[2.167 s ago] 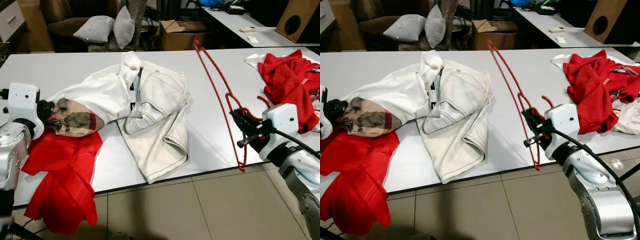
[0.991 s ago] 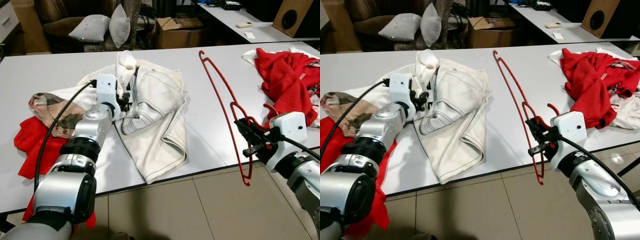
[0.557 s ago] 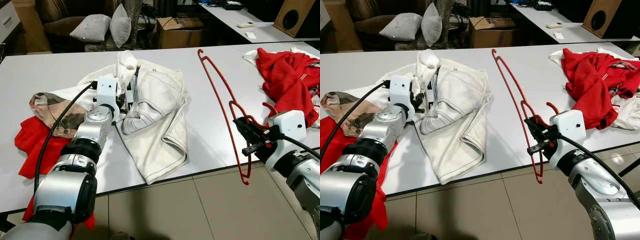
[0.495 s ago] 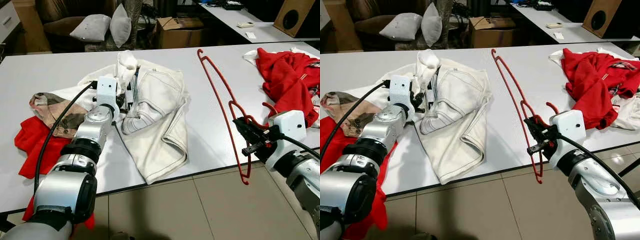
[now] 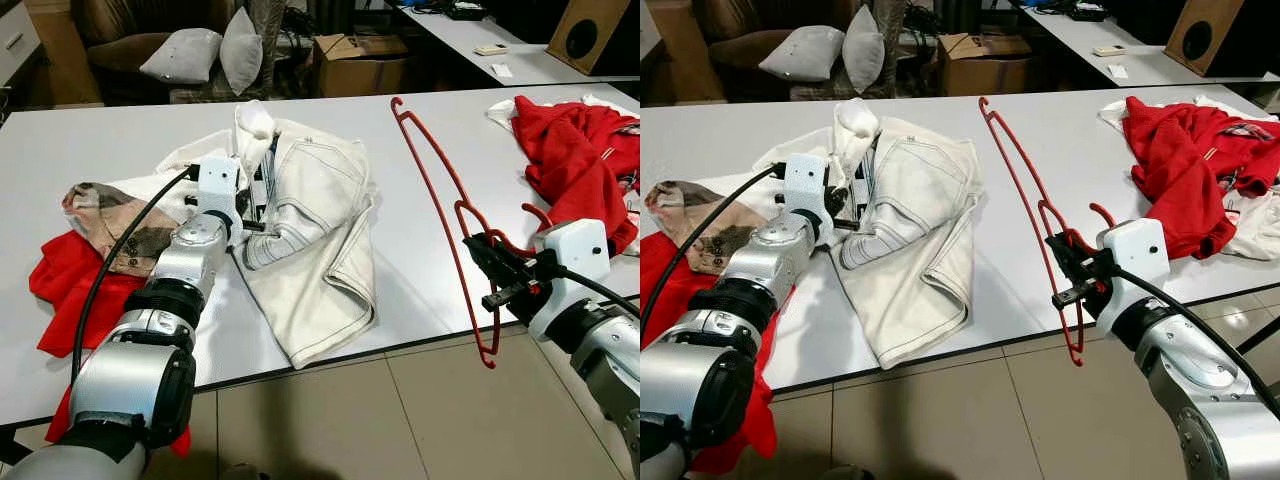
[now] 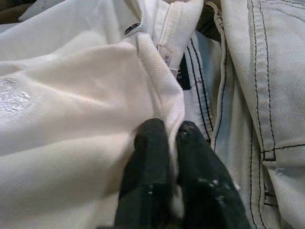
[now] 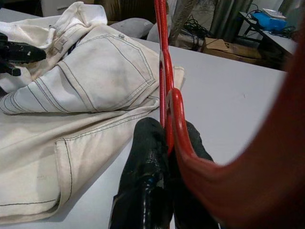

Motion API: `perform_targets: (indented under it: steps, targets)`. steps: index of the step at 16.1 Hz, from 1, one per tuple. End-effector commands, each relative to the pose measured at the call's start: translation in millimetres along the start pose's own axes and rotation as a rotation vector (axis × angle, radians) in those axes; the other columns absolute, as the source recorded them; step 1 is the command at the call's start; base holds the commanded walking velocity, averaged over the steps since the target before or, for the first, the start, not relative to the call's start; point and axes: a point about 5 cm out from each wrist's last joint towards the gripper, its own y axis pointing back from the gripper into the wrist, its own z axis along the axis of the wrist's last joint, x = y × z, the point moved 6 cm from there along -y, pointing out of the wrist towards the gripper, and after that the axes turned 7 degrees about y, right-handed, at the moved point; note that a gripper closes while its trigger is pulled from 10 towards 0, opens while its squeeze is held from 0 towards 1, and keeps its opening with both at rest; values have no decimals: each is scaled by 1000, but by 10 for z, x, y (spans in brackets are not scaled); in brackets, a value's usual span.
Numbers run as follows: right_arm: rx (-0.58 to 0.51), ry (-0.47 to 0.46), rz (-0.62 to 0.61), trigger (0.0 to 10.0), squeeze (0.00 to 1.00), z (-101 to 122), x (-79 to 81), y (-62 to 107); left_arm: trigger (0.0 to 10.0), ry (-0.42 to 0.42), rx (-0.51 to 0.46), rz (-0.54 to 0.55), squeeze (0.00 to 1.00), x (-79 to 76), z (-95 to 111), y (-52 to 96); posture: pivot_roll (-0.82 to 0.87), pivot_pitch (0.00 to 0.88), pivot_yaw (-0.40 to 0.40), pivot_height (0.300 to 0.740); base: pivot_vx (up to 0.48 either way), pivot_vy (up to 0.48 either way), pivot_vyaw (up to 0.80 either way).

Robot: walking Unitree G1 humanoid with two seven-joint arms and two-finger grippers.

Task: Hang hanger

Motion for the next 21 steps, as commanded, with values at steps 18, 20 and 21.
perform_targets:
  steps: [18,20,21]
  targets:
    - [81,-261,403,10000,0,-80,432,-113,0,-282,-112,-445,0,-54,813,1002,22,9,-42,740,0,0,0]
    - [124,-321,450,10000,0,-102,448,-158,0,-313,-99,-463,0,-104,780,1176,25,13,-50,740,0,0,0]
    - [124,-350,473,10000,0,-84,458,-169,0,-329,-94,-485,0,-151,755,1230,30,14,-57,740,0,0,0]
